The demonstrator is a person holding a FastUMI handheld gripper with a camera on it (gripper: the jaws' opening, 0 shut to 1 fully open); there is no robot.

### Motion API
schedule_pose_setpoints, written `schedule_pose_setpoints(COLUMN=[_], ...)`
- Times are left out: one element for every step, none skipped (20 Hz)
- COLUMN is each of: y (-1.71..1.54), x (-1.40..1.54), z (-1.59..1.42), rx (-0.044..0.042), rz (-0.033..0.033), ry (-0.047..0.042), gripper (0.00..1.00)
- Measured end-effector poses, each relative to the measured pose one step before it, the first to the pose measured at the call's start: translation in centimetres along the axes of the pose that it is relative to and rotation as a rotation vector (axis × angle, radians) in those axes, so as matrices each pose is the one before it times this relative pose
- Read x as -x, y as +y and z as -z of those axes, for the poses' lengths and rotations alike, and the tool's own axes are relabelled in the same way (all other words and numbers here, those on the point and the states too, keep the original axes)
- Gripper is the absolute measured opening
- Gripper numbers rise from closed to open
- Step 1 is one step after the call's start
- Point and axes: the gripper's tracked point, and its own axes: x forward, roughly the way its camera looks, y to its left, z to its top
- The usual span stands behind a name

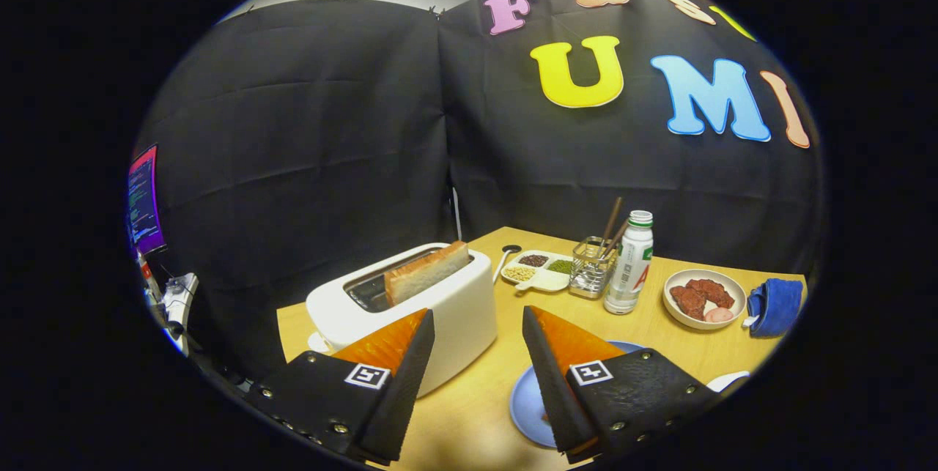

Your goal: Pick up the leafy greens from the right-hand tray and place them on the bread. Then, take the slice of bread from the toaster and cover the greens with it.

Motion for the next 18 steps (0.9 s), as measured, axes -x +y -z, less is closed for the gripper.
schedule_pose_setpoints(y=[0.926,0.819,0.884,0.862,0.526,0.504,0.332,0.289,0.385,0.267,0.280,0.259,0.130,-0.023,-0.018,0.152,0.221,-0.098], x=[-0.467,-0.519,-0.343,-0.648,-0.731,-0.773,-0.755,-0.619,-0.799,-0.618,-0.527,-0.485,-0.431,-0.359,-0.085,-0.168,-0.562,-0.136], z=[-0.367,-0.306,-0.207,-0.172,0.059,-0.040,0.128,-0.042,0.099,0.103,0.253,0.220,0.239,-0.294,0.287,-0.062,0.147,-0.026], rx=[-0.00349,-0.00261,-0.00433,-0.00679,-0.00678,-0.00594,-0.00591,-0.00280,-0.00113,-0.00194,0.00073,0.00389,0.00543,0.00994,0.00479,0.00048,-0.00412,-0.00135], rz=[-0.00834,-0.00804,-0.00363,-0.00113,0.00351,0.00330,0.01246,0.00877,0.00254,0.00690,0.00529,0.00046,0.00437,0.01034,0.00486,-0.00159,0.00100,0.00846], ry=[-0.00391,-0.00340,-0.00283,-0.00108,0.00074,0.00115,-0.00140,-0.00285,-0.00132,0.00513,0.00475,0.00390,0.00287,-0.01341,0.00110,0.00003,-0.00204,0.00010], gripper=[0.75,0.75,0.75,0.75,0.75,0.75,0.75,0.74,0.74,0.74,0.74,0.74,0.74,0.74,0.75,0.74,0.74,0.63])
